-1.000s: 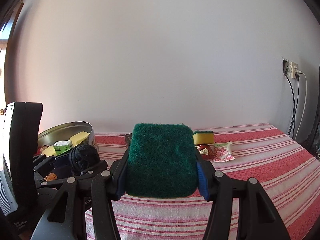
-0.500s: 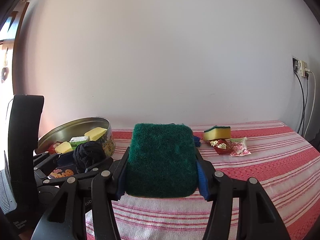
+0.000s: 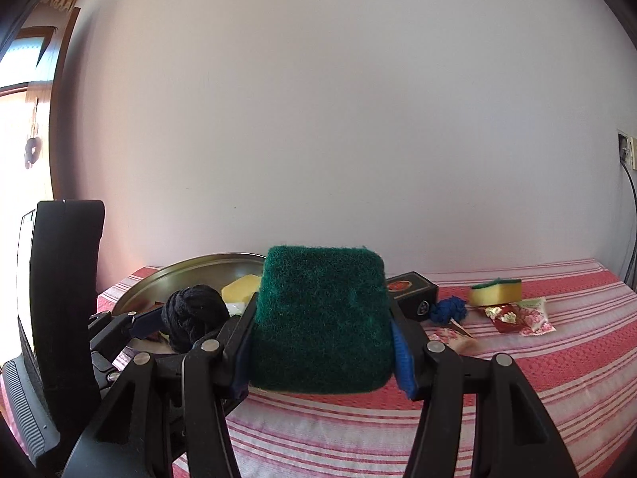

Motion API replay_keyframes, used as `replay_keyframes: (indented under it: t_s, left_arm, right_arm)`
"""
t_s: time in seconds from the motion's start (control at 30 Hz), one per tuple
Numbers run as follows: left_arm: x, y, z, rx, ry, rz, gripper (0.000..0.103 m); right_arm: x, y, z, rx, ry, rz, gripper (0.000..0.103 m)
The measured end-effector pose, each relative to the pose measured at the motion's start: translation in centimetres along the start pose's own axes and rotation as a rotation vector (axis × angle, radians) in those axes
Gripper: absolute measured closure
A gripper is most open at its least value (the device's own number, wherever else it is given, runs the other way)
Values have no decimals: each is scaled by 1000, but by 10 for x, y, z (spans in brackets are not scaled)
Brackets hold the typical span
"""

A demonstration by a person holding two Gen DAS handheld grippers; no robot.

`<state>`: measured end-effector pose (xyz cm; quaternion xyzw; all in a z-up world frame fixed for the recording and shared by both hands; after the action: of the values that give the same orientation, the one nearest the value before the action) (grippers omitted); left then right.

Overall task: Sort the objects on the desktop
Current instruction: 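Carry the black cloth and scrub sponge over the metal tin with both tools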

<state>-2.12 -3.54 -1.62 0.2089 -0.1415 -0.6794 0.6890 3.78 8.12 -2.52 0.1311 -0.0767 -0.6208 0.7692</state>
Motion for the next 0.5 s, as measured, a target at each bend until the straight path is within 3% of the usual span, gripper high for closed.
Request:
replay_keyframes:
  t_s: [0.27, 0.5]
  left_arm:
    - [52, -15, 22, -18, 59, 94, 43]
    - [98, -35, 36, -7, 96, 208, 43]
  right_arm:
    - [40, -27, 18, -26, 5, 47, 44]
    - [64, -56, 33, -35, -7, 38, 44]
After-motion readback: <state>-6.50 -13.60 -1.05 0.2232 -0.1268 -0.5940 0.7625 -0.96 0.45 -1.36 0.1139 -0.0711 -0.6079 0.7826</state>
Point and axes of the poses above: each gripper's, at about its wrist camera, not at the fingertips, and y roughly against the way its jaws point, x to its left, z to its top, the point moved 4 cm from there along -y, roughly the way its jaws point, and after that the axes turned 8 degrees about y, right-handed, at the moved point
